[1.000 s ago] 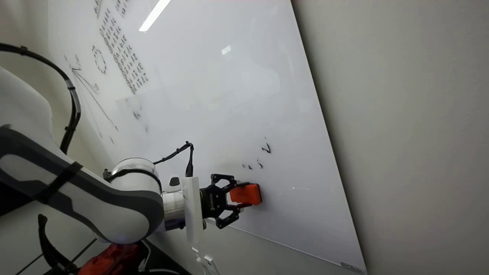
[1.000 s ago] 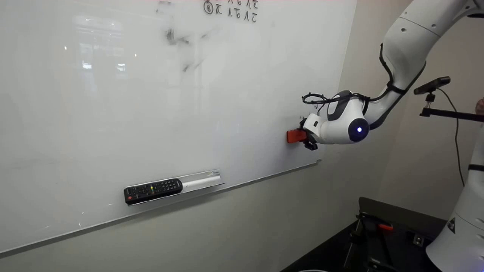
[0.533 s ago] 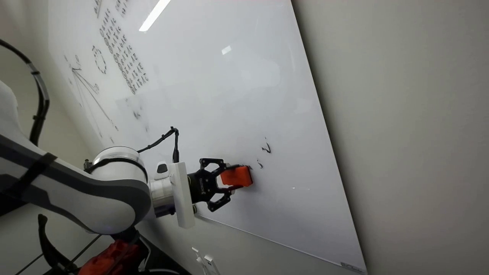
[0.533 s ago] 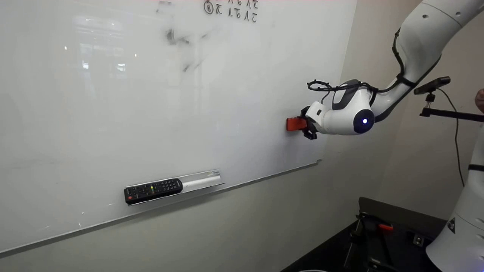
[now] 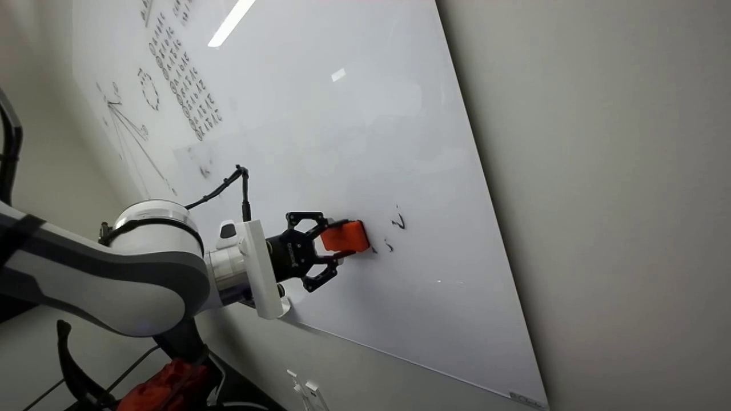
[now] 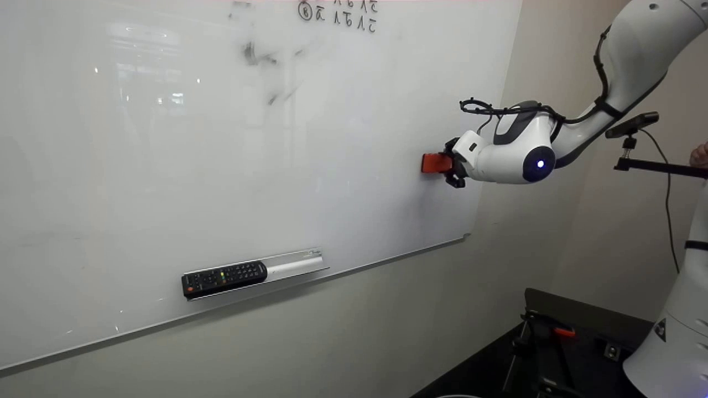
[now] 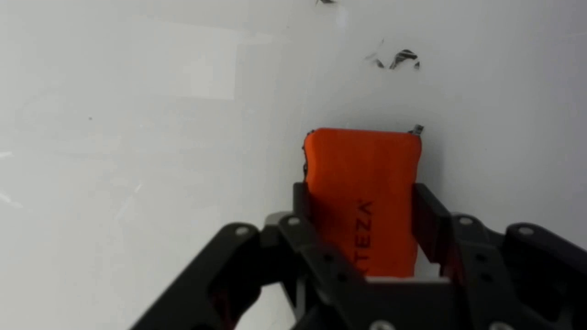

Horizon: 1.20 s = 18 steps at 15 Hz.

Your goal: Use the orange eraser to wipe the bottom right corner of the whiteboard

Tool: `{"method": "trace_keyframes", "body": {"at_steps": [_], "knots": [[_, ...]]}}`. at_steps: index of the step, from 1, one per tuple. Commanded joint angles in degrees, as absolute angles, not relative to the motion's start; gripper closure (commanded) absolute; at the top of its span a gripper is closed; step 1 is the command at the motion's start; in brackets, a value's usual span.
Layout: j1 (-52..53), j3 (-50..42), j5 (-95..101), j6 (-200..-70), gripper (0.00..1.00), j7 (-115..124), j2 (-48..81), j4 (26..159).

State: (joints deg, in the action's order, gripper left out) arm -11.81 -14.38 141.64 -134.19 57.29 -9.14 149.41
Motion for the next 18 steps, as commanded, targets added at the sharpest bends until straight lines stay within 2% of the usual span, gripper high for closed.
{"method": "trace_keyframes", "body": {"at_steps": [1, 15, 18], "knots": [[-11.26, -14.81, 141.41, -132.68, 0.70, 55.17, -6.84, 147.03], [-12.85, -15.08, 140.82, -136.89, 0.70, 53.40, 4.46, 142.71], [-13.49, -14.57, 141.57, -141.09, 0.70, 53.27, 5.36, 142.18]]}}
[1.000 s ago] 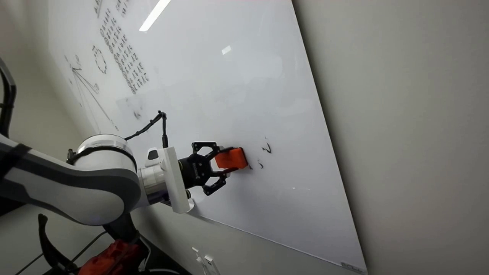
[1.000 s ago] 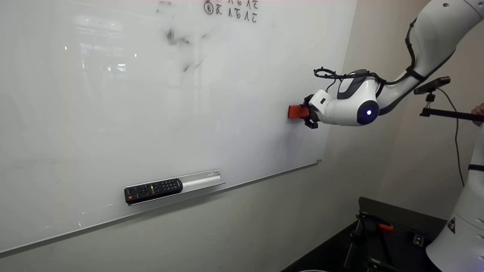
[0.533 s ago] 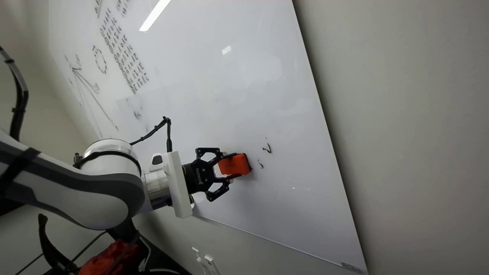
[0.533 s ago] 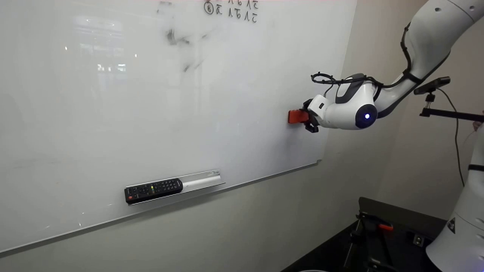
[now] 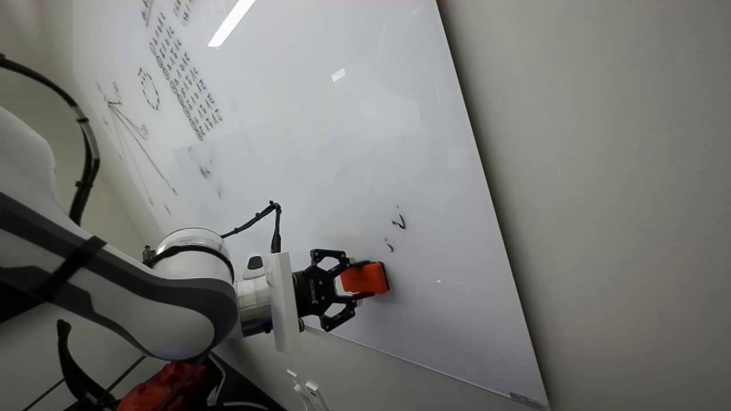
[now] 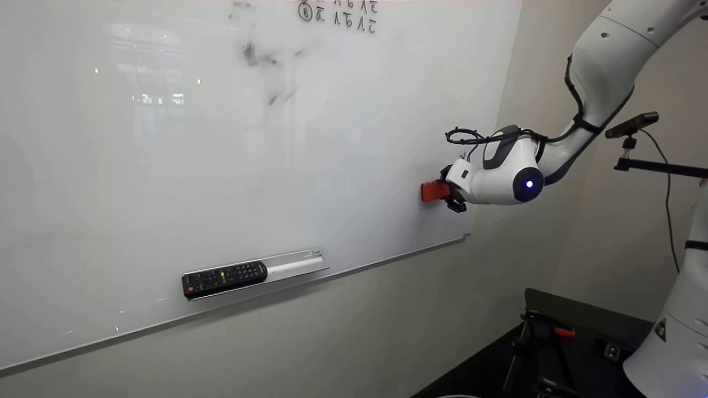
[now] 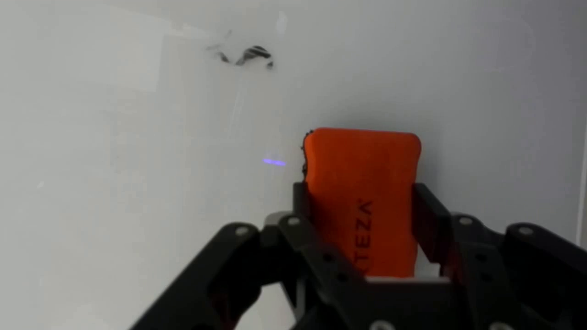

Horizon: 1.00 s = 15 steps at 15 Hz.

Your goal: Use the orange eraser to wipe the bottom right corner of the whiteboard

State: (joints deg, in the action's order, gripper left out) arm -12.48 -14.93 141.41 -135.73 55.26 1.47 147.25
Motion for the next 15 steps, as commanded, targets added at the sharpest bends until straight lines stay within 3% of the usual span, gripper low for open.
{"method": "trace_keyframes", "body": {"at_steps": [1, 7, 15], "knots": [[-13.53, -14.25, 142.29, -143.15, 0.70, 53.52, 4.85, 142.42], [-11.92, -10.90, 145.97, -151.21, 0.70, 54.42, 1.89, 143.41], [-8.47, -6.37, 146.51, -150.32, 0.70, 54.39, 2.21, 144.15]]}}
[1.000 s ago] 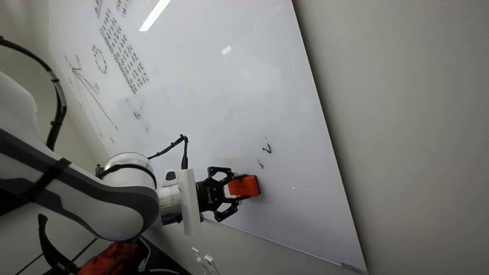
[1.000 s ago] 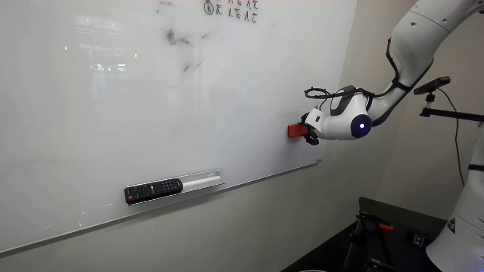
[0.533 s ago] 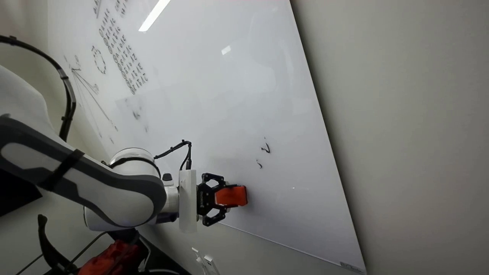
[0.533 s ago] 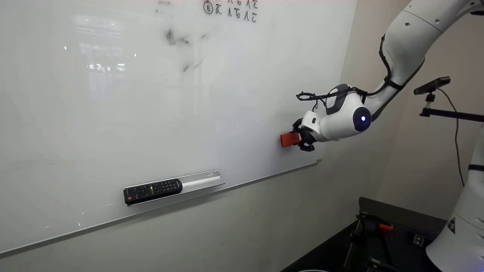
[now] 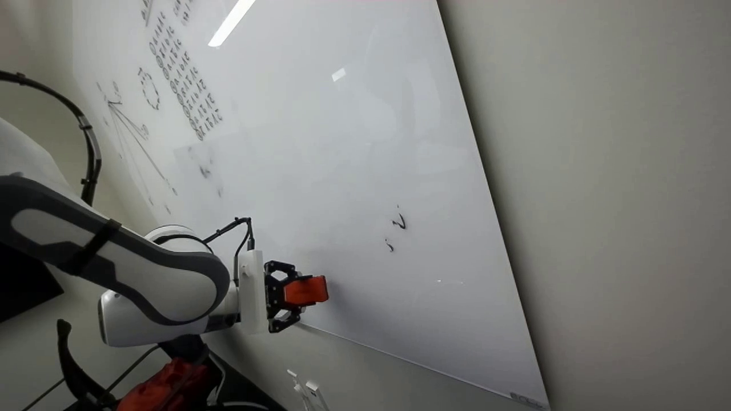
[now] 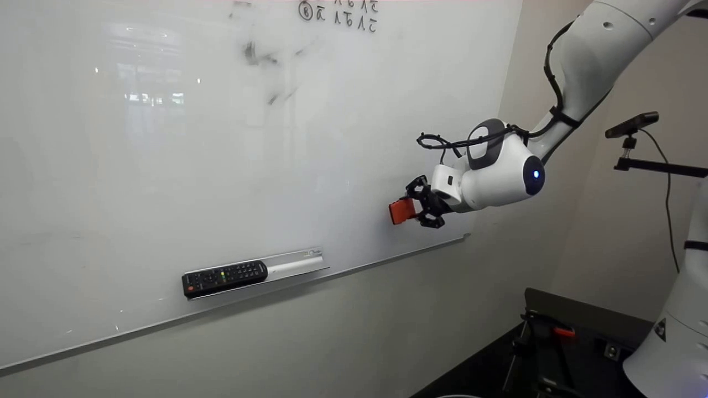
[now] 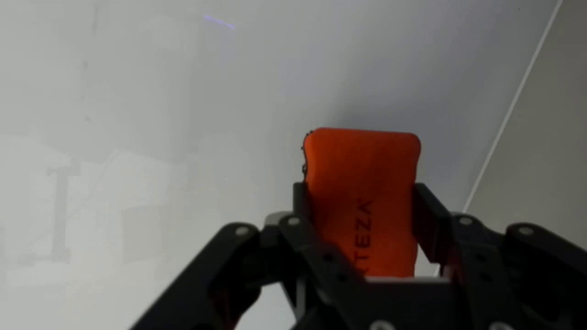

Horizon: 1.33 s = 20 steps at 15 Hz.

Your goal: Use the orange eraser to wipe the bottom right corner of the whiteboard

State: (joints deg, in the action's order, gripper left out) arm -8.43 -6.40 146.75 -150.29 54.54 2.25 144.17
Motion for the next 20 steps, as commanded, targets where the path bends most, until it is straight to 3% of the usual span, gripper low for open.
{"method": "trace_keyframes", "body": {"at_steps": [1, 5, 6, 19, 20], "knots": [[-8.20, -6.23, 146.35, -150.32, 0.45, 54.10, 2.20, 144.28], [-8.45, -6.31, 146.27, -150.32, 0.45, 54.03, 2.52, 144.28], [-8.11, -5.50, 149.08, -150.34, 0.70, 61.61, 2.65, 143.31], [2.68, 6.32, 149.43, -140.98, 0.70, 106.40, 1.78, 143.50], [1.10, 4.46, 148.56, -142.89, 0.45, 102.58, 2.67, 143.38]]}}
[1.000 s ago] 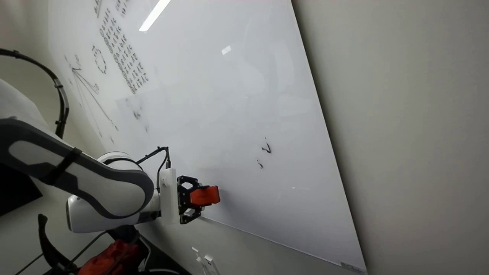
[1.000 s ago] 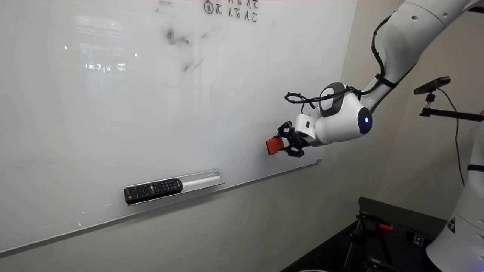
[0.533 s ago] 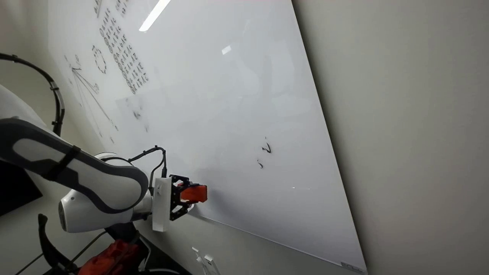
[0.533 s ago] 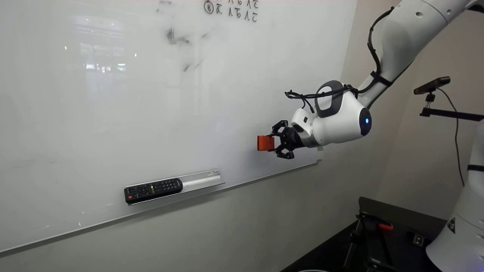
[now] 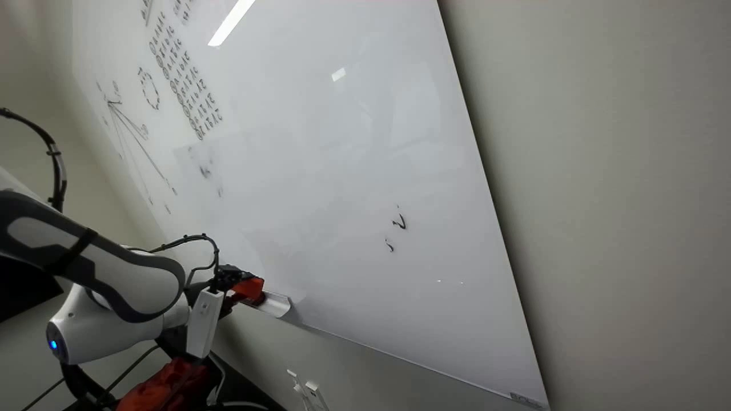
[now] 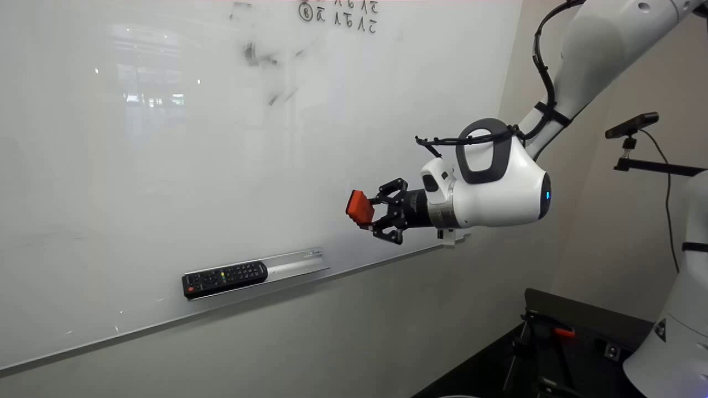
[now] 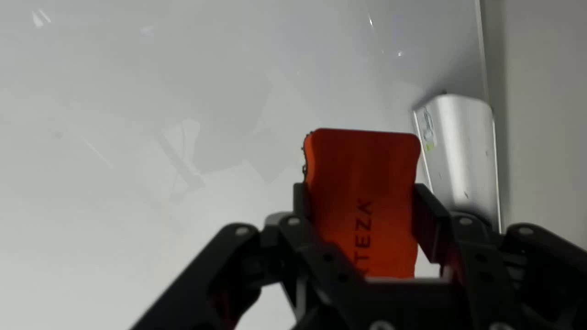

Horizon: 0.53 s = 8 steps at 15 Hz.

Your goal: Use the orange eraser to wipe the bottom right corner of the whiteboard

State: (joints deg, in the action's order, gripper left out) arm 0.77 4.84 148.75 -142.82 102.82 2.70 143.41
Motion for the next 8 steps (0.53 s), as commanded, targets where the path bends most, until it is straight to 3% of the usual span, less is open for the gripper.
{"method": "trace_keyframes", "body": {"at_steps": [1, 4, 5, 8], "knots": [[2.14, 5.41, 148.57, -142.39, 0.45, 104.00, 2.66, 143.28], [3.38, 6.33, 148.48, -142.09, 0.45, 104.94, 2.64, 143.19], [3.30, 6.23, 148.48, -142.09, 0.70, 104.94, 2.64, 143.19], [3.35, 6.66, 149.64, -142.55, 0.70, 117.18, 3.25, 141.86]]}}
